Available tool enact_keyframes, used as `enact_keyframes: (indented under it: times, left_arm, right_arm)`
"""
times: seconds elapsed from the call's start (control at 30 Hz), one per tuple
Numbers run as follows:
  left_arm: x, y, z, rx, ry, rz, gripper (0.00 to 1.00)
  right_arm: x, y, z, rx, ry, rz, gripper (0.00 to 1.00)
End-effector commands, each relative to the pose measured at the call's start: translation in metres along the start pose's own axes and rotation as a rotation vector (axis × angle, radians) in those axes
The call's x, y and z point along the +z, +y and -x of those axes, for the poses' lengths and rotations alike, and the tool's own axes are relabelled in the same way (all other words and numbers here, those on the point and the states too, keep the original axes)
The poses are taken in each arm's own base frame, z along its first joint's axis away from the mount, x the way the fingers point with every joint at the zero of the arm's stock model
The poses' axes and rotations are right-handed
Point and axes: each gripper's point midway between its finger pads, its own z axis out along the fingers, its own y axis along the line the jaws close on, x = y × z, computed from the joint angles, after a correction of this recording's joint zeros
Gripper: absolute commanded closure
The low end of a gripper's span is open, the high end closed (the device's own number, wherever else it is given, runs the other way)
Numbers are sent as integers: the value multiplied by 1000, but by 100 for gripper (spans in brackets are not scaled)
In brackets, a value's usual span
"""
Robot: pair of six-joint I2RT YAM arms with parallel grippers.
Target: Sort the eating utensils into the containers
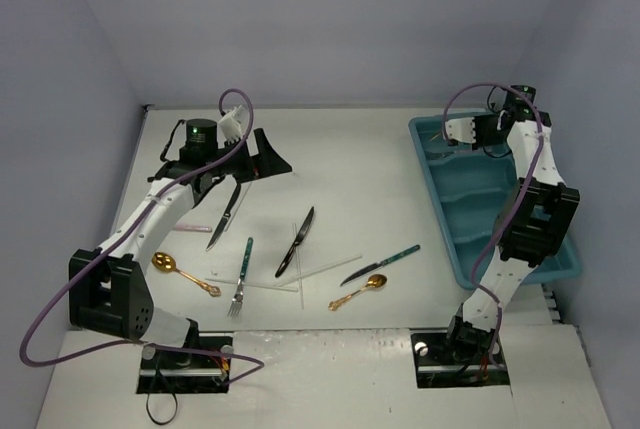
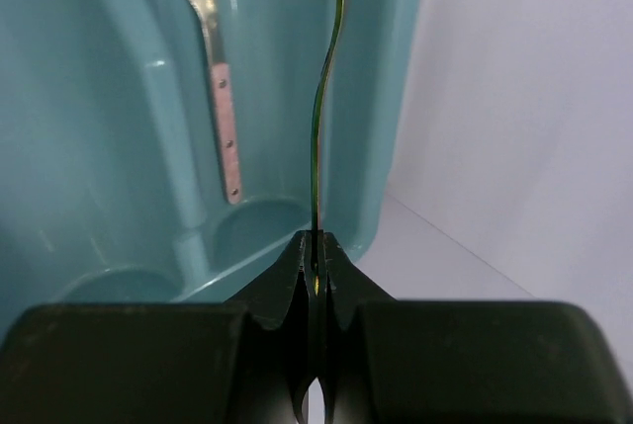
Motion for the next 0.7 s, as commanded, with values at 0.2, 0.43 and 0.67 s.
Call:
enact_keyframes:
  times: [0.2, 0.43, 0.67]
  left_arm:
    - [-5, -9, 19, 79, -75, -24, 11]
    - [-8, -7, 19, 95, -77, -4, 11]
    - [-35, 9, 29, 158, -100, 79, 11]
  right_arm:
    - [19, -14, -7, -297, 22, 30, 93]
    - [21, -26, -4, -287, 7, -1, 59]
    - [-5, -66, 27, -141, -57, -124, 53]
